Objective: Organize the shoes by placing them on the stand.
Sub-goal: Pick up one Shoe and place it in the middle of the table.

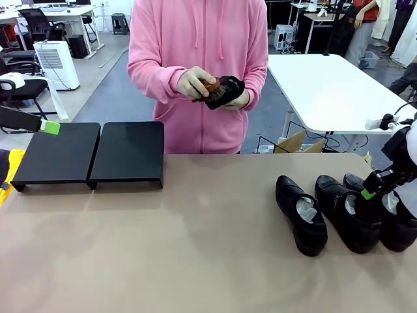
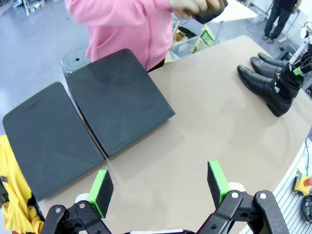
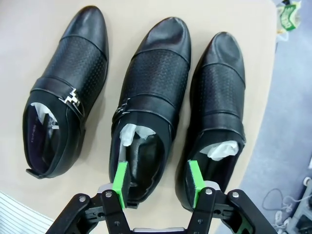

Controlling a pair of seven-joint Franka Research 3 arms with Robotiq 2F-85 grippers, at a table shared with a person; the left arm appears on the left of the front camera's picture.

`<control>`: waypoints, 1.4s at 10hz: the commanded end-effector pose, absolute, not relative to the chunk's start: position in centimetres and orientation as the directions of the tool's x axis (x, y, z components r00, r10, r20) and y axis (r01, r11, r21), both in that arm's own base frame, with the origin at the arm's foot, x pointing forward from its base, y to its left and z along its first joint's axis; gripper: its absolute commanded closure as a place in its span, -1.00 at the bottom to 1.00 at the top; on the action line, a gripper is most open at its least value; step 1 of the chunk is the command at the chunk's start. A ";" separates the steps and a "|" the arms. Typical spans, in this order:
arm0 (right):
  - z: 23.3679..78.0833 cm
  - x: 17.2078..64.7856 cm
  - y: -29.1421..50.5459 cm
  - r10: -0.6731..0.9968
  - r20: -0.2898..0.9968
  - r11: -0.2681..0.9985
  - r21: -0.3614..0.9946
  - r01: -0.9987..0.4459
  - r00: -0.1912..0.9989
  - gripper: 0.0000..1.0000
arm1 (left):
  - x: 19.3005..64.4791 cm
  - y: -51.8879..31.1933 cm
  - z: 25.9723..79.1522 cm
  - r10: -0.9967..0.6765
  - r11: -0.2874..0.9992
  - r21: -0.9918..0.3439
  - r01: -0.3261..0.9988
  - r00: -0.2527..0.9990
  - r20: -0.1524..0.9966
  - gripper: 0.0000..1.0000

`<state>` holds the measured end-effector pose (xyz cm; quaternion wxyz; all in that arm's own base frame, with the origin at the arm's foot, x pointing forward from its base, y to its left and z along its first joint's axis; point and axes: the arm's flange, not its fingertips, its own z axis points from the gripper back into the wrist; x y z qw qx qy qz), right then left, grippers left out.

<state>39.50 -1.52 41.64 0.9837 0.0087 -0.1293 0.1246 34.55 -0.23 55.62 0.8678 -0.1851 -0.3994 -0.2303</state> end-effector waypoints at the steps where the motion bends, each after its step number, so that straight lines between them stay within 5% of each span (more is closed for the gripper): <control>1: 40.4 39.5 -0.6 0.225 0.207 0.974 -0.072 -0.215 0.952 -0.25 | 34.5 -0.1 55.7 -0.258 0.819 -0.133 0.558 0.566 0.783 -1.00; 12: 34.2 40.7 -1.0 0.184 0.091 0.983 -0.020 -0.183 0.979 -0.25 | 34.5 -0.1 55.7 -0.258 0.819 -0.133 0.558 0.566 0.783 -1.00; 14: 34.0 40.7 -1.0 0.195 0.089 0.981 -0.017 -0.194 0.977 0.44 | 34.5 -0.1 55.7 -0.258 0.819 -0.133 0.558 0.566 0.783 -1.00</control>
